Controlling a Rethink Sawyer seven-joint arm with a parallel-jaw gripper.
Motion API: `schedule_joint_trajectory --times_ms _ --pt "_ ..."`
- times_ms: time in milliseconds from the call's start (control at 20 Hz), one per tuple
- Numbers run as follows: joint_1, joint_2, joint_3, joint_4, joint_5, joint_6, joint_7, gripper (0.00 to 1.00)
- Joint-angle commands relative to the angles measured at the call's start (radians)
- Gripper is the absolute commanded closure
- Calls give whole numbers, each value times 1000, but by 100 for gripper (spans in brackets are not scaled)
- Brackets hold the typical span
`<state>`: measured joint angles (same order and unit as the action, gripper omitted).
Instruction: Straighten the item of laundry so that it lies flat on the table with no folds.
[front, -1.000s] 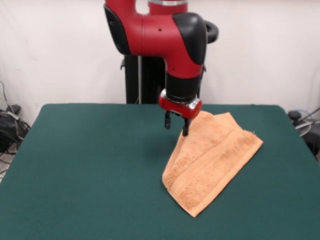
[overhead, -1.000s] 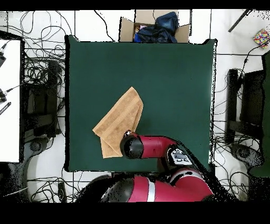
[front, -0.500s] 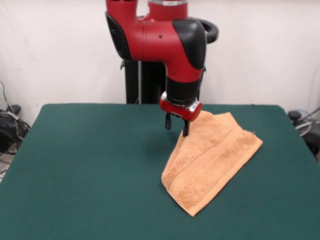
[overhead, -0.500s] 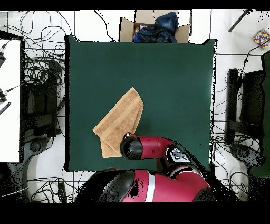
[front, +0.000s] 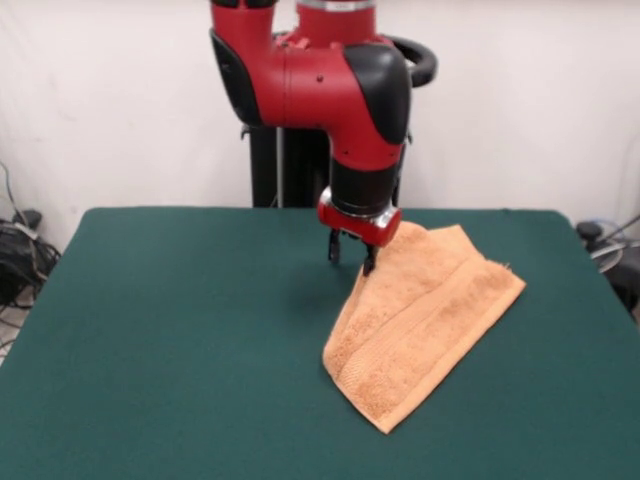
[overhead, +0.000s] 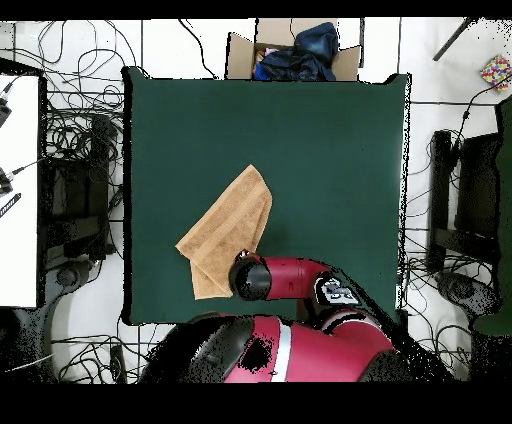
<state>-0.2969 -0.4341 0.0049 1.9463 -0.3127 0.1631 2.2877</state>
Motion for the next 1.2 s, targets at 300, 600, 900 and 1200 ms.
schedule_joint_trajectory --times_ms 300,600,900,1200 --pt "60 84 -32 -182 -37 48 -1 0" --pt "72 139 -33 -227 -45 31 12 0" --pt "183 175 -157 -323 -114 57 17 0" --pt "331 204 -336 -416 -185 95 55 0"
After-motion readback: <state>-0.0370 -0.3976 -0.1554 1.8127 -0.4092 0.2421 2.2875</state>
